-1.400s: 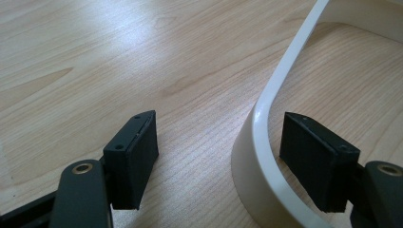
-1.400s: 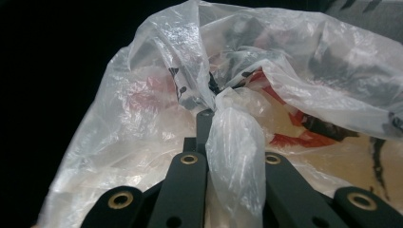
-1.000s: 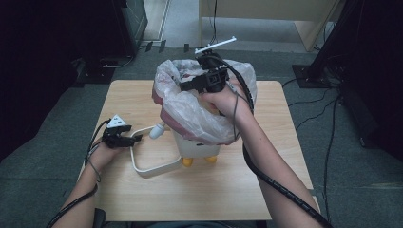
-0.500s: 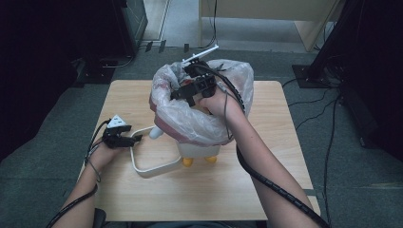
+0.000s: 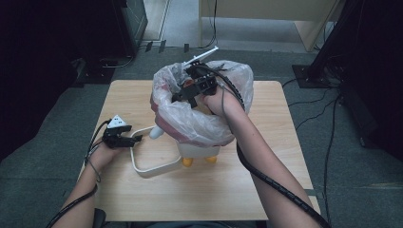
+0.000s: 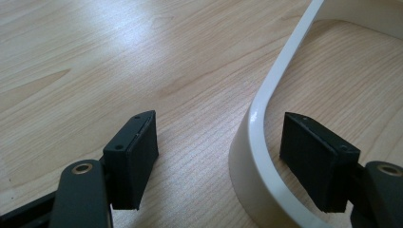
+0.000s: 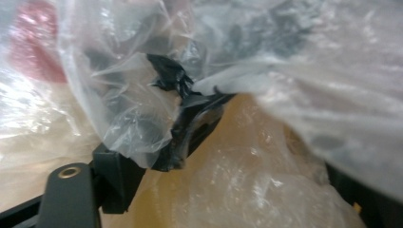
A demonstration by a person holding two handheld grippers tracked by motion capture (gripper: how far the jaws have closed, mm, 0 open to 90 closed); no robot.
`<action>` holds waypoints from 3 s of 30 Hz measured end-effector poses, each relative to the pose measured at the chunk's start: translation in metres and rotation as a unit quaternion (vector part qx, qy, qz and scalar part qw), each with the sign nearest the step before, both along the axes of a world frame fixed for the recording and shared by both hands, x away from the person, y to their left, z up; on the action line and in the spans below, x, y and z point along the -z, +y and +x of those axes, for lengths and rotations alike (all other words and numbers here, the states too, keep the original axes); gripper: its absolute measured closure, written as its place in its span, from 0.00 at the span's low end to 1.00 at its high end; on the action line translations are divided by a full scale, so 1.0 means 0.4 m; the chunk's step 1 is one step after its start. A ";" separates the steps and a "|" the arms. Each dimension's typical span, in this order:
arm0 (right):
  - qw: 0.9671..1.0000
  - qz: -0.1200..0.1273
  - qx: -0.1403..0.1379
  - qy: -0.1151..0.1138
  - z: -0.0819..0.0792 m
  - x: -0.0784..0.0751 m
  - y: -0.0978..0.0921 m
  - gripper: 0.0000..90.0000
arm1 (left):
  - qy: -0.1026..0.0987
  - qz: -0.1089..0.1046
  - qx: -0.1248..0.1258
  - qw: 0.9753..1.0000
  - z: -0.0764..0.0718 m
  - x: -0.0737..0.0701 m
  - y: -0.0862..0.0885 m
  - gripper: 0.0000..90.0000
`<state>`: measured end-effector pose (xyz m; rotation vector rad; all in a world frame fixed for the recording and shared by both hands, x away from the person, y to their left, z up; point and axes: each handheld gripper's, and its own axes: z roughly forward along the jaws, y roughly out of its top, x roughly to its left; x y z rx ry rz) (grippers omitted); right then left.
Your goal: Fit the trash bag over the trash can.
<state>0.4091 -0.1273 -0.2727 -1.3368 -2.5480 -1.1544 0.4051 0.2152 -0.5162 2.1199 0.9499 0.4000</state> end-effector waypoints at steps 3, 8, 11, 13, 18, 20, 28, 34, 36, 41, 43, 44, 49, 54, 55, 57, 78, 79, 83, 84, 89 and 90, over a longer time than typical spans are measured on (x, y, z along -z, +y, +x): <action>1.000 -0.002 -0.004 -0.010 -0.009 -0.020 -0.004 0.28 | -0.001 0.001 0.000 1.000 0.000 0.000 -0.001 0.32; 0.999 -0.001 -0.003 -0.032 -0.023 -0.061 -0.024 0.28 | -0.001 0.003 0.001 1.000 -0.001 0.000 -0.001 0.32; 0.999 0.014 0.005 -0.030 -0.030 -0.083 -0.042 0.28 | -0.002 0.003 0.001 1.000 -0.001 0.000 -0.001 0.32; 0.999 0.025 0.006 -0.030 -0.037 -0.098 -0.052 0.28 | -0.002 0.004 0.001 1.000 -0.001 0.000 -0.001 0.32; 0.998 0.037 0.006 -0.042 -0.045 -0.131 -0.081 0.27 | -0.002 0.006 0.002 1.000 -0.002 0.000 -0.002 0.32; 0.997 0.050 0.017 -0.048 -0.041 -0.141 -0.093 0.27 | -0.002 0.007 0.002 1.000 -0.002 0.000 -0.002 0.32; 0.996 0.063 0.050 -0.027 0.003 -0.080 -0.053 0.26 | -0.002 0.005 0.002 1.000 -0.001 0.000 -0.002 0.32; 0.998 0.037 0.044 -0.021 0.006 -0.047 -0.010 0.27 | -0.002 0.006 0.004 1.000 -0.002 0.000 -0.002 0.32; 0.998 0.026 0.047 -0.011 0.004 -0.033 -0.003 0.33 | -0.003 0.006 0.004 1.000 -0.002 0.000 -0.003 0.32; 0.999 -0.020 0.026 -0.035 -0.007 -0.001 0.018 0.32 | -0.003 0.006 0.004 1.000 -0.002 0.000 -0.003 0.32; 0.998 -0.028 0.019 -0.044 -0.011 0.005 0.022 0.31 | -0.003 0.006 0.004 1.000 -0.002 0.000 -0.004 0.32; 0.998 -0.029 0.017 -0.046 -0.013 0.006 0.021 0.31 | -0.003 0.006 0.004 1.000 -0.002 0.000 -0.004 0.32; 0.999 -0.012 0.019 -0.040 -0.017 -0.012 0.004 0.27 | -0.003 0.007 0.005 1.000 -0.002 0.000 -0.003 0.32; 0.998 0.020 0.023 -0.055 -0.033 -0.079 -0.033 0.27 | -0.004 0.008 0.005 1.000 -0.003 0.000 -0.004 0.32; 0.998 0.022 0.022 -0.062 -0.038 -0.092 -0.042 0.27 | -0.004 0.008 0.005 1.000 -0.003 0.000 -0.004 0.32; 0.997 0.031 0.022 -0.063 -0.048 -0.115 -0.055 0.26 | -0.004 0.008 0.005 1.000 -0.003 0.000 -0.004 0.32; 0.994 0.051 -0.086 -0.044 -0.083 -0.107 0.038 0.26 | -0.004 0.008 0.006 1.000 -0.003 0.000 -0.004 0.32; 0.994 0.044 -0.093 -0.046 -0.081 -0.103 0.044 0.26 | -0.004 0.009 0.006 1.000 -0.003 0.000 -0.004 0.32; 0.993 0.029 -0.105 -0.051 -0.075 -0.085 0.061 0.25 | -0.004 0.008 0.005 1.000 -0.003 0.000 -0.004 0.32; 0.993 0.027 -0.107 -0.050 -0.074 -0.079 0.064 0.23 | -0.004 0.007 0.005 1.000 -0.002 0.000 -0.004 0.32; 0.994 0.041 -0.098 -0.028 -0.063 -0.041 0.073 0.18 | -0.003 0.006 0.005 1.000 -0.002 0.000 -0.003 0.32; 0.994 0.044 -0.099 -0.026 -0.062 -0.039 0.073 0.18 | -0.003 0.006 0.005 1.000 -0.002 0.000 -0.003 0.32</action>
